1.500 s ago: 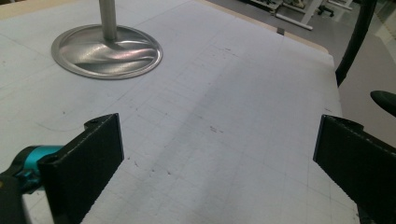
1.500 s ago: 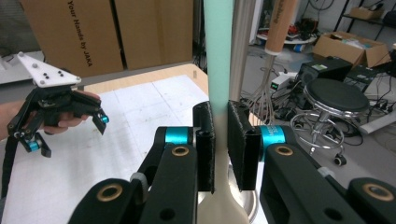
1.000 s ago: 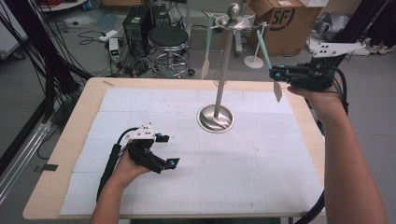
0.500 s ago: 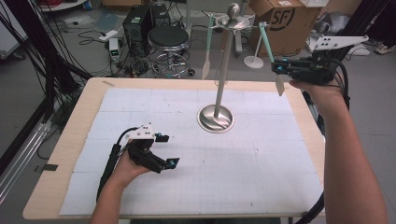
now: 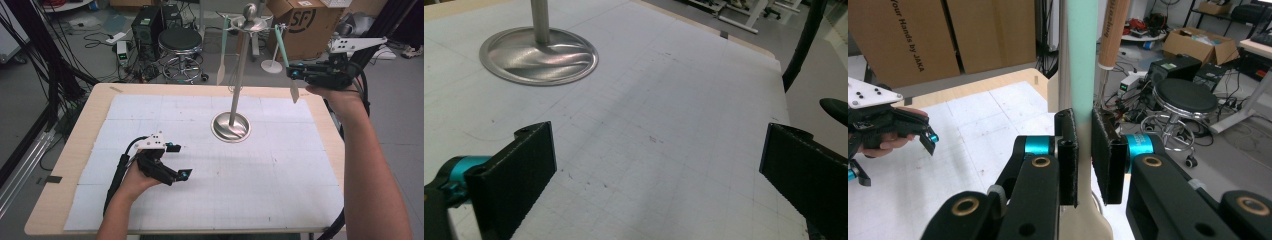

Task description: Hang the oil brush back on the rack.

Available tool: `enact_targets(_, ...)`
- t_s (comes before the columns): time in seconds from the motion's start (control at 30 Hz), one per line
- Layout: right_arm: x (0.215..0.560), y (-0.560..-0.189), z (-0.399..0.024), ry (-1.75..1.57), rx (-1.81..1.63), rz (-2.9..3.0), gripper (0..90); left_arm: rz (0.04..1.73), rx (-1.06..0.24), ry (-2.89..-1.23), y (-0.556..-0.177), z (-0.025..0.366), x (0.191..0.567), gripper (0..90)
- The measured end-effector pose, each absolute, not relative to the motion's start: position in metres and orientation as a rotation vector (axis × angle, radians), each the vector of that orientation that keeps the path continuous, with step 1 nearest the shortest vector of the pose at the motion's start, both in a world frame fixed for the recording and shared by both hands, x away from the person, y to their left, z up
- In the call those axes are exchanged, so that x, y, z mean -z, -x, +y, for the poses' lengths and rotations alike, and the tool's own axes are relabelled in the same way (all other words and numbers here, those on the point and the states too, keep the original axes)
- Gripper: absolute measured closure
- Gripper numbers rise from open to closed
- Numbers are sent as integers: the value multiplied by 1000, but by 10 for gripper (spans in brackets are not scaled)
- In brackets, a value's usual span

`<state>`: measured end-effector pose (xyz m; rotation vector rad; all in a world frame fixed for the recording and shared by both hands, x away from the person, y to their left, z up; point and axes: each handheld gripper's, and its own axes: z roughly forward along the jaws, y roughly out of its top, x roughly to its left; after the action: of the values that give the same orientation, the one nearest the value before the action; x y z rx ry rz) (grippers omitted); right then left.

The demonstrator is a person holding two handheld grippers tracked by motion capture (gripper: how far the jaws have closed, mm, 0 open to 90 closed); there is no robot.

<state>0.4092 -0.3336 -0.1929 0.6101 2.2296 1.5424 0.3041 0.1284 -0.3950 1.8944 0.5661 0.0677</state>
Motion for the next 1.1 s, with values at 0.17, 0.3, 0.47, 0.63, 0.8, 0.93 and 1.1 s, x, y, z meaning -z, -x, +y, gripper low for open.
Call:
enact_targets(0.17,195,-411,-328,-626,-1533,2246,821,564,-69,-1897,-304,129,395,22)
enact_targets(0.3,197,-413,-322,-633,-1523,2257,818,563,-68,-1896,-304,128,395,22)
enact_targets(0.47,201,-414,-310,-625,-1492,2280,794,565,-67,-1897,-304,128,395,22)
enact_targets(0.63,205,-412,-295,-599,-1451,2326,664,563,-66,-1898,-304,128,395,22)
enact_targets(0.8,208,-409,-289,-569,-1476,2335,601,561,-67,-1900,-304,127,395,22)
enact_targets(0.93,209,-405,-285,-553,-1521,2328,533,558,-67,-1905,-303,127,395,22)
enact_targets(1.1,209,-400,-283,-544,-1568,2333,464,557,-66,-1903,-303,127,395,22)
